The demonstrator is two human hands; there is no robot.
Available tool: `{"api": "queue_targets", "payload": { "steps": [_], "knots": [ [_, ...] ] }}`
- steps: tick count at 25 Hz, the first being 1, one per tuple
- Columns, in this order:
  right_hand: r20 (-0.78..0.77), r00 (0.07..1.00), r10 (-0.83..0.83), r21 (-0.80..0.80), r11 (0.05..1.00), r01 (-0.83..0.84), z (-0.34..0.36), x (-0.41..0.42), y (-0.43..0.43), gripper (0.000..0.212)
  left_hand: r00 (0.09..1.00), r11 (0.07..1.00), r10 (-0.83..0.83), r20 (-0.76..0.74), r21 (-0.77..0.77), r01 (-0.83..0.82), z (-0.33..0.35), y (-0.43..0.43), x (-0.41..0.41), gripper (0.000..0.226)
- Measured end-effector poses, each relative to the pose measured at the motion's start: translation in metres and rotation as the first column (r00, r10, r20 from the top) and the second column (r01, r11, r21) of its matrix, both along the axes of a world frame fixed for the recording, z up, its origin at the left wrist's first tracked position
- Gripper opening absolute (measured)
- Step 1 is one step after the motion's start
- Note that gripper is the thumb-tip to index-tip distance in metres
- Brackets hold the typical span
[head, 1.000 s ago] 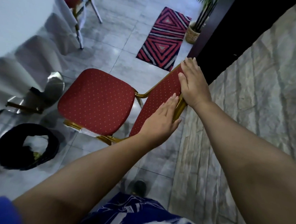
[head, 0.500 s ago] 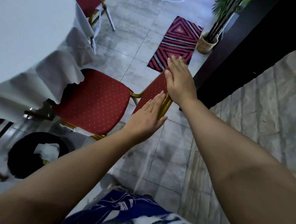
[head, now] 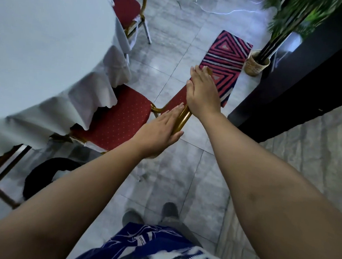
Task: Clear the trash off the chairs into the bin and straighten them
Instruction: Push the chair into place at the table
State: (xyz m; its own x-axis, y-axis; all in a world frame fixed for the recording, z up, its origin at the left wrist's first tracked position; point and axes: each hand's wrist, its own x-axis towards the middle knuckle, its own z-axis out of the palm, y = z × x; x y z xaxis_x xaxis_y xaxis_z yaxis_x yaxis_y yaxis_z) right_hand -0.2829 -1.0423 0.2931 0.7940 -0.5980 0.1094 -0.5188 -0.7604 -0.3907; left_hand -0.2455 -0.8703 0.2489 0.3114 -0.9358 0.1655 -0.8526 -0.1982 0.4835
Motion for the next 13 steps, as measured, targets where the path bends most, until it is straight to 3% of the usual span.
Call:
{"api": "queue_targets", "payload": {
  "steps": [13],
  "knots": [
    [-0.052,0.992,0.118,-0.059,0.991,-0.121,0.001,0.089,-0.022,0.053,0.990,0.986,0.134,0.036,0.099,-0.137,-0.002,-0.018,0.073,0.074]
  ]
}}
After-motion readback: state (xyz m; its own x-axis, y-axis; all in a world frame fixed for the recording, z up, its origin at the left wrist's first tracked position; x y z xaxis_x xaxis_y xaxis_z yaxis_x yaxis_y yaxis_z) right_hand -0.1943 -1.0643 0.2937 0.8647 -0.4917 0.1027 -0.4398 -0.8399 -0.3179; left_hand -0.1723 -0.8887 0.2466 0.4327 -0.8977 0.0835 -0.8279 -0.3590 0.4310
